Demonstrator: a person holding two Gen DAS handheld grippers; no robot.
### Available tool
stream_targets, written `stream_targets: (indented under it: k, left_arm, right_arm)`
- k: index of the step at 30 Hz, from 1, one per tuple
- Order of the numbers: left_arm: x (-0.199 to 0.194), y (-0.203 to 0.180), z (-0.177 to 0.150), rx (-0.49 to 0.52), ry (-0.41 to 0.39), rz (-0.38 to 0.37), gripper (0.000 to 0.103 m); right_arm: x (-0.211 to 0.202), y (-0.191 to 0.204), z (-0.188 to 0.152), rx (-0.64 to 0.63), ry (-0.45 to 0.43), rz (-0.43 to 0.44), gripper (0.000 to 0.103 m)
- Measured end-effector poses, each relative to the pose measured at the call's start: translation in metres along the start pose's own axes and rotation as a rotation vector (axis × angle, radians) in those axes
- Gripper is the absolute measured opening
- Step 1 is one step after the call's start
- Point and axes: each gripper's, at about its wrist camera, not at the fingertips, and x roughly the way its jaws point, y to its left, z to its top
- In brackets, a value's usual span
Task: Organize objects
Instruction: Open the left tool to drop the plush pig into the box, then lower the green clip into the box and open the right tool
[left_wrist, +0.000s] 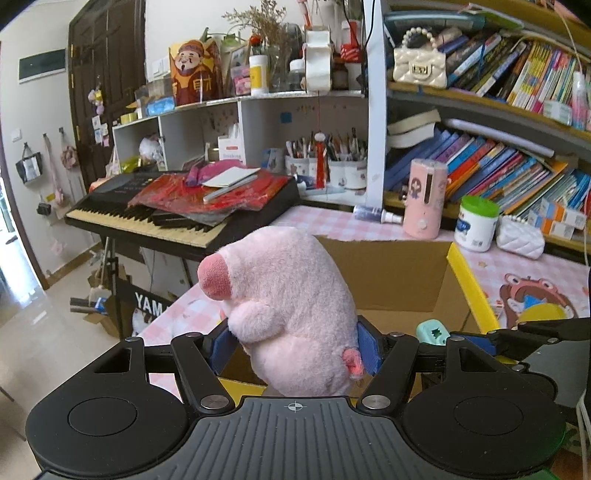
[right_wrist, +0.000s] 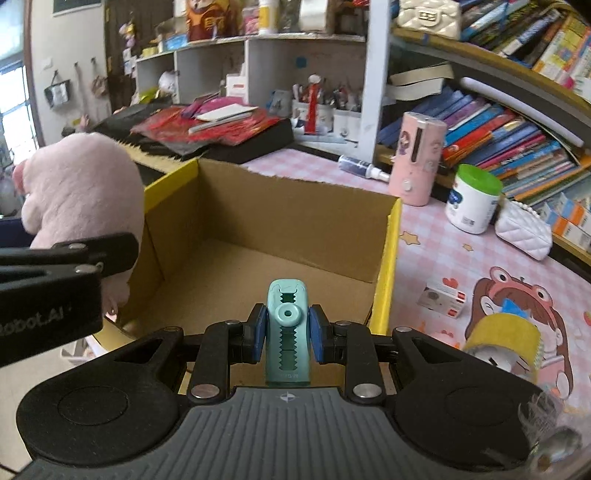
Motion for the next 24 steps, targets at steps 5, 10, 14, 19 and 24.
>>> stream_targets:
  k: [5,10,14,19,24]
  left_arm:
    - [0.01,-0.005,0.003,0.015,0.012,0.0,0.066]
    - [0.024,-0.011,0.005,0.02,0.041,-0.007,0.06]
    - [0.034,-0.013,0.007,0.028,0.06,-0.013,0.052]
    - [0.046,-0.013,0.008,0.016,0.082,-0.014,0.052]
    - [0.053,-0.017,0.006,0.013,0.097,-0.032,0.052]
  right_arm:
    - [0.011,-0.003,0.001,-0.041,0.006,0.017,0.023]
    - [0.021,-0.005,0.004,-0.103,0.002,0.028,0.023]
    - [0.029,-0.008,0.008,-0.154,0.002,0.043,0.023]
    - [0.036,-0.014,0.013,-0.196,0.001,0.057,0.023]
    - [0.045,-0.02,0.018,-0.255,0.006,0.076,0.023]
